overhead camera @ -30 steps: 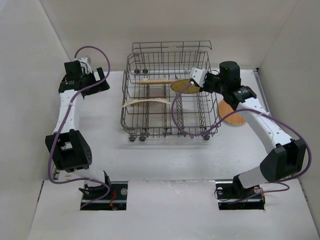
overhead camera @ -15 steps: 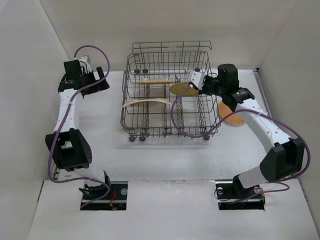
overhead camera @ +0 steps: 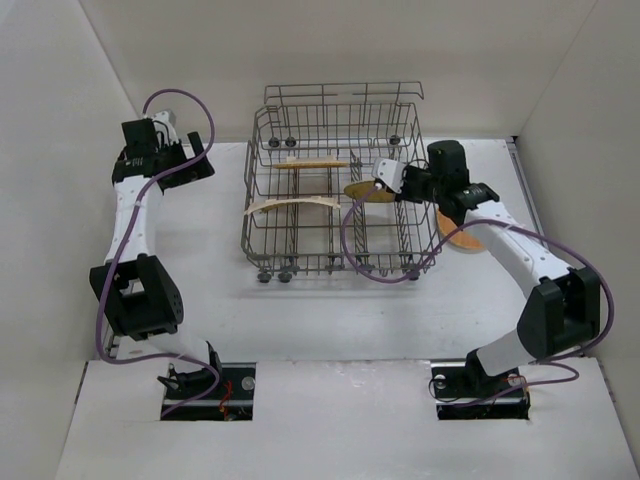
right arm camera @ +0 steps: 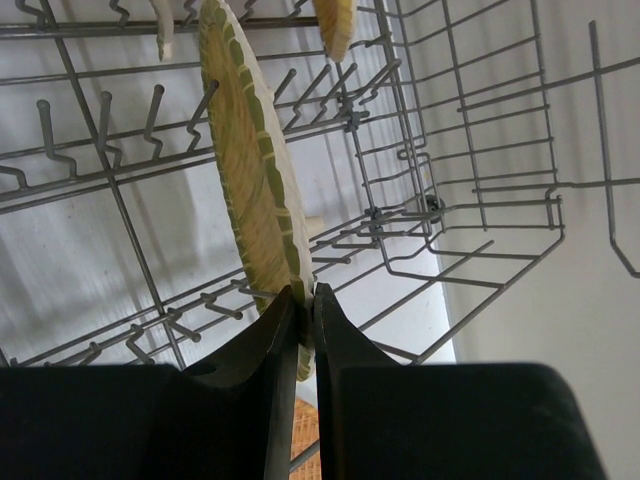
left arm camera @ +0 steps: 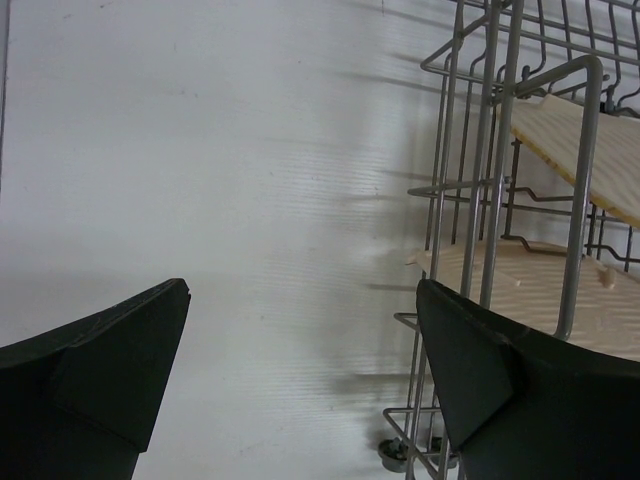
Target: Load the plates into the dish rack
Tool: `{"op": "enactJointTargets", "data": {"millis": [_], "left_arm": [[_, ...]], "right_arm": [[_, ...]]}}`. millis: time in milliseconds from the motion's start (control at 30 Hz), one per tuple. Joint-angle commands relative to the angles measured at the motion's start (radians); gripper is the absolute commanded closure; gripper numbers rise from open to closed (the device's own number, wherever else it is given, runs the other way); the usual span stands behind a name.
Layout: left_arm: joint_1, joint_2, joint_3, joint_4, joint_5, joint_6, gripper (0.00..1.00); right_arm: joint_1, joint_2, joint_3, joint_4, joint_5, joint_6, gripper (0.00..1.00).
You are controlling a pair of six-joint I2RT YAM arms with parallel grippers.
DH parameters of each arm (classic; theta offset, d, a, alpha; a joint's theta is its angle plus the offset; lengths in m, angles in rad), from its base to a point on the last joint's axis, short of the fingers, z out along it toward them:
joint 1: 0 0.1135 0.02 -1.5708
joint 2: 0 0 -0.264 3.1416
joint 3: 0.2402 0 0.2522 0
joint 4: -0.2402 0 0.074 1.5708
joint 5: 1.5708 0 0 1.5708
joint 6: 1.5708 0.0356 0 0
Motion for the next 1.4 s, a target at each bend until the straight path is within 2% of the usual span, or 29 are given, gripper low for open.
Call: {"op": "enactJointTargets", "data": {"millis": [0,133,200,367,433,733,900,1033,1167,1267,1367], "left_arm": [[0.009,-0.003,0.06,0.01,0.018,0.013,0.0],[0.014,0.002,0.065,0.01,0.019,0.013,0.0],[0.015,-0.001,0.06,0.01,0.019,0.013,0.0],[0.012,-0.021,0.036,0.026,0.0,0.013,0.0],[0.009,-0.029,0.032,0.029,-0.017,0.018,0.0],[-0.069,-0.064,0.026,0.057,-0.181,0.041,0.0],[-0.086,-0.121,0.009,0.101,-0.18,0.05,0.0],[-0.114,-0.144,0.022,0.141,-0.181,0.078,0.0],[-0.155,-0.156,0.023,0.141,-0.223,0.124,0.0],[-0.18,-0.162,0.013,0.143,-0.261,0.168,0.0],[-0.186,-0.165,0.005,0.149,-0.261,0.167,0.0]], "right_arm": [[0.02,0.015,-0.006,0.051,-0.03,0.008,1.0],[0.023,0.038,-0.017,0.051,-0.027,0.003,1.0],[0.023,0.046,-0.025,0.053,-0.027,0.0,0.92],[0.023,0.026,-0.041,0.06,-0.056,0.0,0.36],[0.024,0.004,-0.043,0.062,-0.064,0.006,0.26],[0.052,-0.221,-0.049,0.155,-0.067,0.06,0.29],[0.044,-0.292,0.061,0.154,0.022,0.265,0.29],[-0.144,-0.28,0.139,-0.024,0.041,0.541,0.31],[-0.377,-0.249,0.104,-0.174,-0.011,0.774,0.32],[-0.578,-0.142,0.09,-0.311,-0.099,0.911,0.24],[-0.779,-0.034,0.061,-0.366,-0.25,1.04,0.21]]}}
